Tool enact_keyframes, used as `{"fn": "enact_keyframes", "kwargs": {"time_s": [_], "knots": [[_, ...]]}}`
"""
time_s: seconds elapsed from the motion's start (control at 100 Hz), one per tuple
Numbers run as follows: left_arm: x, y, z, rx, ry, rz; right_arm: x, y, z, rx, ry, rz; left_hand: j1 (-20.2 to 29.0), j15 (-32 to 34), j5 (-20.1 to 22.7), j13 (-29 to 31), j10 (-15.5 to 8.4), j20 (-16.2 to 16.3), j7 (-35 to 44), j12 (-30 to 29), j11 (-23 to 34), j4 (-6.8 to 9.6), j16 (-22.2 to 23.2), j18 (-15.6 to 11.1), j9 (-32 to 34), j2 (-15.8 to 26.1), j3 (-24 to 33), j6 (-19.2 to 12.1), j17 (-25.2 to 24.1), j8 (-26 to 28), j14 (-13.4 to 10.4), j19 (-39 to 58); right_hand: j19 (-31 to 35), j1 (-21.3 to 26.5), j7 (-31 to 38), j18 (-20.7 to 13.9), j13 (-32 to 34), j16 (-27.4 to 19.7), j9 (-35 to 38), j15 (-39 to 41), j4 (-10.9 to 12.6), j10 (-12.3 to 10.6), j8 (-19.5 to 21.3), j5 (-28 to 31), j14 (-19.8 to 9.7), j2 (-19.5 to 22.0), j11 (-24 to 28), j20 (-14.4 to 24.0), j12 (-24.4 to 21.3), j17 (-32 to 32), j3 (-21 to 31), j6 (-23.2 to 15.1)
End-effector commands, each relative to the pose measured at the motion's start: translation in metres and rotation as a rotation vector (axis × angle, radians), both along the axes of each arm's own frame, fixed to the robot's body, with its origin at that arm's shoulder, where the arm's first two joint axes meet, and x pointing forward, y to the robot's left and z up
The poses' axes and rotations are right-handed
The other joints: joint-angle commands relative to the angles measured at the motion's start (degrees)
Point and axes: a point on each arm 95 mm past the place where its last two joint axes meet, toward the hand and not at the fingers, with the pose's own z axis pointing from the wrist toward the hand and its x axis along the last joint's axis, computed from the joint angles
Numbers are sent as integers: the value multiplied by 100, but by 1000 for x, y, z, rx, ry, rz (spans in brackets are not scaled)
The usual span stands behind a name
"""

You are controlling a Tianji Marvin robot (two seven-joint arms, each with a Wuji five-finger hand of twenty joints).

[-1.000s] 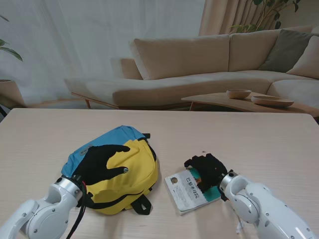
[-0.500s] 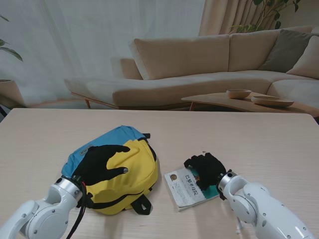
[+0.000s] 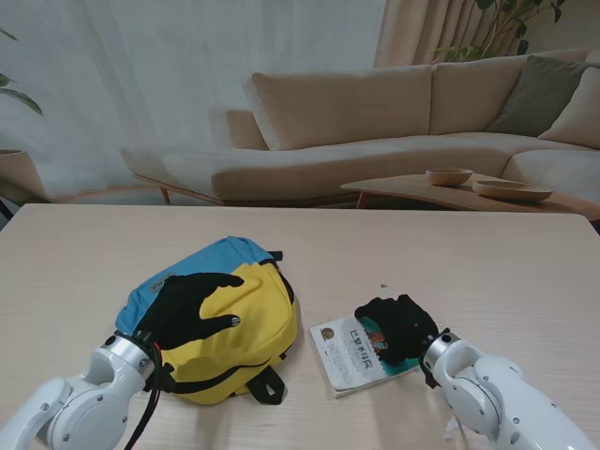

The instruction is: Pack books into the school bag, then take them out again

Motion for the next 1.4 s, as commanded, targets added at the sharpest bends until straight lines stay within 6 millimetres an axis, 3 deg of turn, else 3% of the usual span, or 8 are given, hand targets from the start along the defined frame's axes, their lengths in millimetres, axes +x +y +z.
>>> {"fn": "enact_keyframes", "kwargs": {"time_s": [0.0, 0.2, 0.35, 0.6, 0.84, 1.16, 1.39], "knots": [[-3, -3, 0, -4, 10, -7, -6, 0, -7, -11, 28, -3, -26, -80, 10, -22, 68, -12, 20, -30, -14, 126, -81, -52, -83, 12, 142, 109, -48, -42, -12, -124, -153, -206, -180, 65, -297, -142, -304, -212, -162, 169, -136, -299, 41, -74, -116, -85, -115, -126, -330, 119], [-3, -2, 1, -2, 10, -7, -4, -5, -3, -19, 12, -31, -18, -78, 2, -21, 52, -10, 20, -28, -14, 128, -81, -50, -95, 15, 150, 117, -46, -41, -8, -119, -346, -261, -347, 27, -684, -280, -645, -490, -166, 130, -207, -531, -43, 15, -194, -183, -155, -411, -432, 115], [-3, -3, 1, 0, 11, -7, 2, -9, -1, -40, 25, -43, -14, -79, -8, -26, 62, -10, 16, -28, -14, 128, -81, -54, -98, 14, 155, 123, -46, -43, -13, -117, -500, -178, -417, -58, -892, -398, -796, -684, -113, -29, -167, -726, -162, 131, -283, -282, -219, -581, -516, 24], [-4, -2, 0, 2, 10, -7, 11, -9, -14, -63, 87, -69, -2, -70, -10, -18, 60, -10, 17, -26, -7, 127, -80, -65, -100, 0, 176, 139, -35, -47, -10, -103, -497, -31, -397, -42, -806, -428, -674, -701, -31, -70, -58, -764, -195, 201, -234, -308, -216, -546, -488, 3], [-4, -2, 0, 4, 13, -6, 10, -9, -28, -59, 117, -77, -8, -66, -15, -27, 59, -9, 13, -26, -4, 124, -80, -66, -114, -1, 190, 153, -32, -52, -14, -82, 109, 155, -54, 39, -47, 69, 161, 247, -61, -23, 230, -151, -152, -141, 663, -25, 195, -56, -177, 161], [-4, -2, 0, 6, 13, -8, 7, -6, -42, -54, 111, -71, -16, -71, -13, -47, 54, -15, 10, -26, -5, 120, -86, -67, -127, -15, 200, 173, -43, -57, -18, -71, 884, 637, 1373, 19, 556, 794, 820, 1697, -161, -122, 1255, 322, -17, -814, 2023, 445, 743, 574, 352, 96], [-4, -1, 0, 8, 10, -7, 8, -3, -50, -73, 113, -50, -23, -84, -37, -81, 68, -23, 3, -20, 2, 119, -92, -82, -153, -29, 211, 197, -52, -62, -26, -71, 1062, 991, 1528, 54, 739, 1070, 979, 2287, -176, -233, 1396, 404, -20, -1026, 2710, 547, 1183, 754, 536, 188]]}}
